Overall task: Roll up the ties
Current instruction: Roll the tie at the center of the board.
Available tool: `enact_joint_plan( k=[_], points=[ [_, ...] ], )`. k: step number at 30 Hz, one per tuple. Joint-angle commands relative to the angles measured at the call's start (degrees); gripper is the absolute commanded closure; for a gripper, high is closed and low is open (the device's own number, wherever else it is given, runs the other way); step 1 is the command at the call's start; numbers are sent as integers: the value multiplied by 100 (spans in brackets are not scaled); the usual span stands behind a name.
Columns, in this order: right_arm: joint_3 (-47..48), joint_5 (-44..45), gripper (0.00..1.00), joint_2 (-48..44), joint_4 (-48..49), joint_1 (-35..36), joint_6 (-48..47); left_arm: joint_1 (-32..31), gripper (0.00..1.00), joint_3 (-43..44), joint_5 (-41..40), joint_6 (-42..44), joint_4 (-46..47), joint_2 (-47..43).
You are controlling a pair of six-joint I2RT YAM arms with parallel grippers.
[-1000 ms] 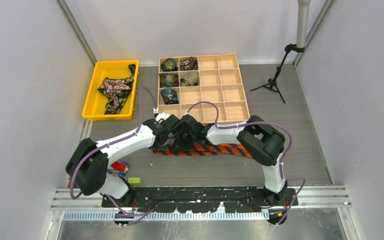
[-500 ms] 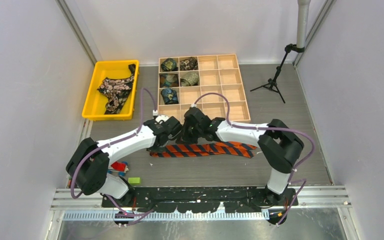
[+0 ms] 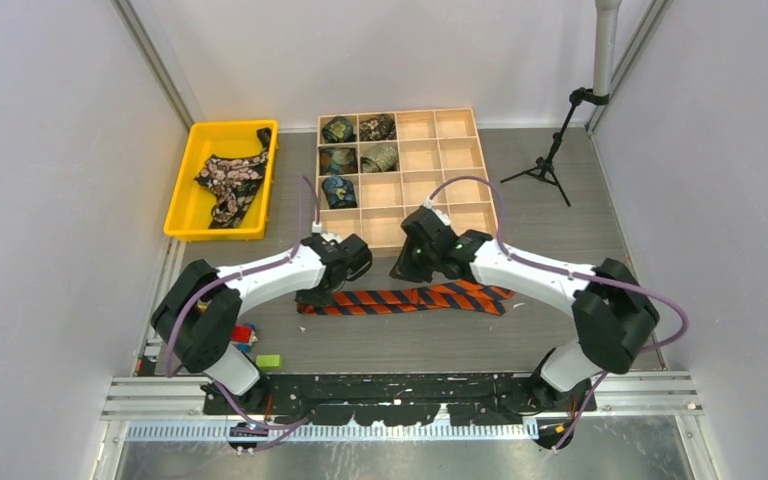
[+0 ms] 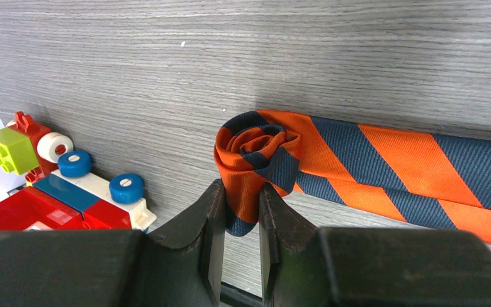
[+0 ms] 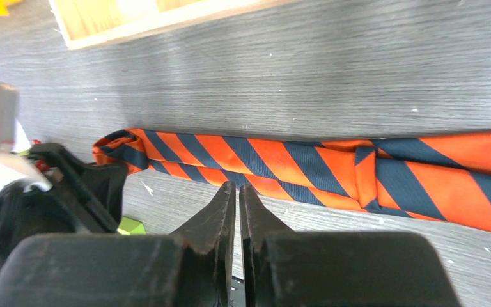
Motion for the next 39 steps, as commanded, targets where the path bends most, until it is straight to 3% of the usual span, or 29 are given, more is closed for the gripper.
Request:
enact_joint_plan(
  k=[1, 22, 30, 39],
  points=[
    [-12, 519, 87, -751, -352, -108, -173, -10, 100, 184, -129, -40, -52, 98],
    [-180, 765, 87, -1829, -798, -226, -238, -639, 98, 881, 327, -473, 119, 1331],
    [-141, 712, 86, -1908, -842, -224, -269, -640, 79, 850, 560, -428, 326, 1158],
    [117, 741, 85, -1899, -1050, -216, -302, -639, 42, 673, 618, -282, 508, 500]
  ],
)
